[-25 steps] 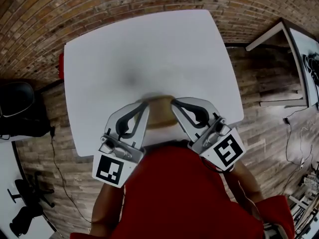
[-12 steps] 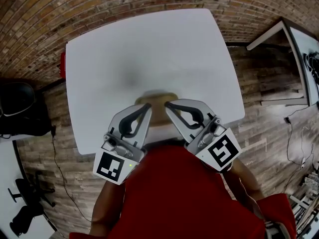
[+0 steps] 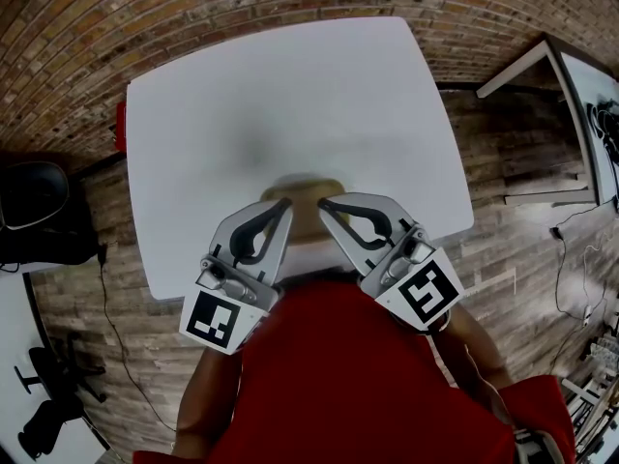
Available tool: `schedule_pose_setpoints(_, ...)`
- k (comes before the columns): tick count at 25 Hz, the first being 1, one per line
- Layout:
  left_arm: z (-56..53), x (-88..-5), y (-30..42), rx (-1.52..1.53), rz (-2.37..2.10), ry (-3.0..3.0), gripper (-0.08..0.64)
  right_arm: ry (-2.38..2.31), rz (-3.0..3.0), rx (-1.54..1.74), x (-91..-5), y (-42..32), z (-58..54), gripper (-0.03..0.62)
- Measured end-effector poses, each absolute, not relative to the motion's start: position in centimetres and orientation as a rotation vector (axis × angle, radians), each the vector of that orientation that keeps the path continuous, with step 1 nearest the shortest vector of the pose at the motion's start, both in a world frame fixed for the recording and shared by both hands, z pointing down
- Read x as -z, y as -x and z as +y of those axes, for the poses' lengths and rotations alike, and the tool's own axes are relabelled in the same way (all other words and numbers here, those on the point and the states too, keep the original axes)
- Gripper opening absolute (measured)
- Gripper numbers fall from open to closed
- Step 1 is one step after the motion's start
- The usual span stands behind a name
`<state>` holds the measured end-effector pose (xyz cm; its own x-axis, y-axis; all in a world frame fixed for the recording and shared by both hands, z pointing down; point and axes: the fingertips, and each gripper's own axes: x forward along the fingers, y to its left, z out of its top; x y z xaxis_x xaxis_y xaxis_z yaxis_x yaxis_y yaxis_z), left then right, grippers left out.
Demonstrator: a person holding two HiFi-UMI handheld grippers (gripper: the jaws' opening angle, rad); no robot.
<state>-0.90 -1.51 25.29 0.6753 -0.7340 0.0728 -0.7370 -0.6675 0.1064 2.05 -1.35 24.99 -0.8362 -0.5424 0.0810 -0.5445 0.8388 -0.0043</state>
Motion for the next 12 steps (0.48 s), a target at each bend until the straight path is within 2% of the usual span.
schedule_pose_setpoints(12, -0.93, -25.33, 0.68, -0.038, -1.216, -2.760, 0.015, -0.849, -2.948, -0.044, -24.93, -1.97, -0.85, 0.028)
